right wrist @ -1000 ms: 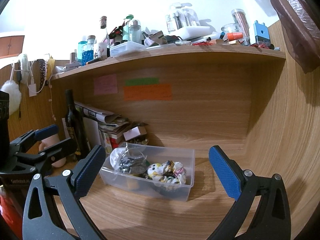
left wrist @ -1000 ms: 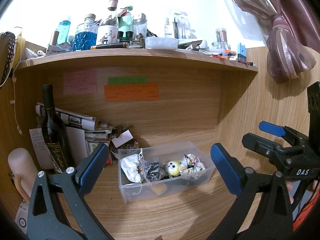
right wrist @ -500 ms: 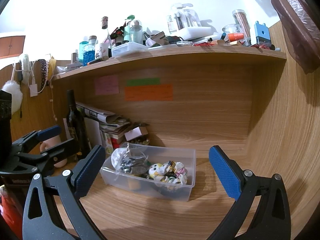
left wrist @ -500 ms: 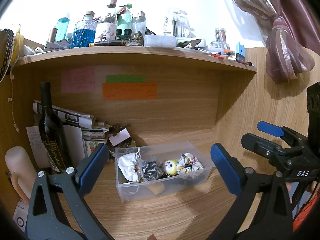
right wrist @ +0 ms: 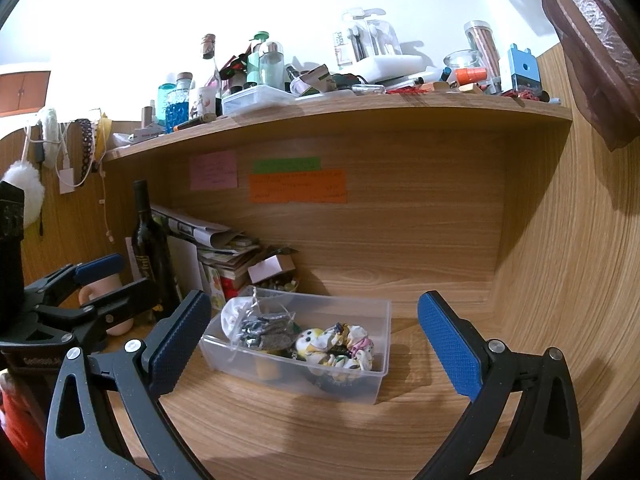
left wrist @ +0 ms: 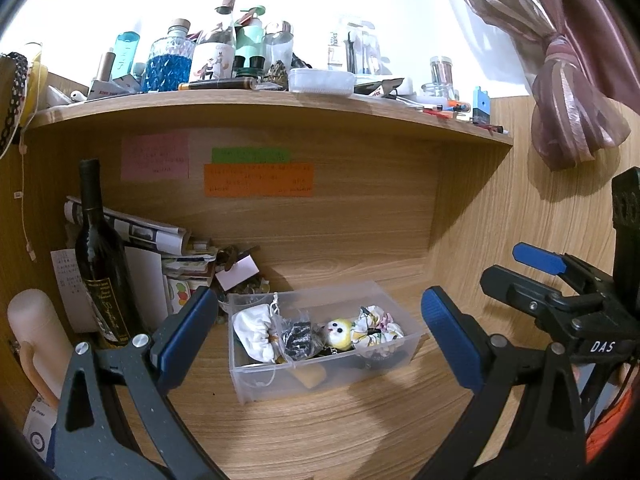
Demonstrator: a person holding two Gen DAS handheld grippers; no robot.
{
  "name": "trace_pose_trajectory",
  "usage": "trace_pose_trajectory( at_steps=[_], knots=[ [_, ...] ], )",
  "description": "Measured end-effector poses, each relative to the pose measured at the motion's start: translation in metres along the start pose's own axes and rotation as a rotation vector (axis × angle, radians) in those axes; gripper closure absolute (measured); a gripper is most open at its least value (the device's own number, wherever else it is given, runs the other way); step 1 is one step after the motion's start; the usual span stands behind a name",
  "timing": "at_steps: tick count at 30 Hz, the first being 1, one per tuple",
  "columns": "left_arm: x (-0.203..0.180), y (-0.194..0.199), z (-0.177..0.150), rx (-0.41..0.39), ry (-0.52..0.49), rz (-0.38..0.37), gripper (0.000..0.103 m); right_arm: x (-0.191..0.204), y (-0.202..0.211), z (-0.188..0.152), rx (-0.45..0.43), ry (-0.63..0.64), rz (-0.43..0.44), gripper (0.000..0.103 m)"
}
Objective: Organize soft objects
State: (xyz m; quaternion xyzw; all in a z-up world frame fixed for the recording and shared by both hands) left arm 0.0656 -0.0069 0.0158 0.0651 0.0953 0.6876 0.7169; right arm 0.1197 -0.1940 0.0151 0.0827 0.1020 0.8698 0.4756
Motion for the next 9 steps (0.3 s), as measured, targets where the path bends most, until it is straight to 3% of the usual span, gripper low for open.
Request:
trace_pose_trajectory(
  at_steps=[9],
  knots=[
    [0.0005,-0.0008,-0.0012,0.011,-0.001,-0.011,0.0,0.0013,-0.0003,0.0001,0.001,0.001,-0.001,0.0]
  ],
)
Point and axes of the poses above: each gripper's, at about its wrist camera, not at the fingertips, and y roughly against the way its jaws point, x to its left, z to its top, the point moved 2 cm from there along -y, roughly the way its jaws point
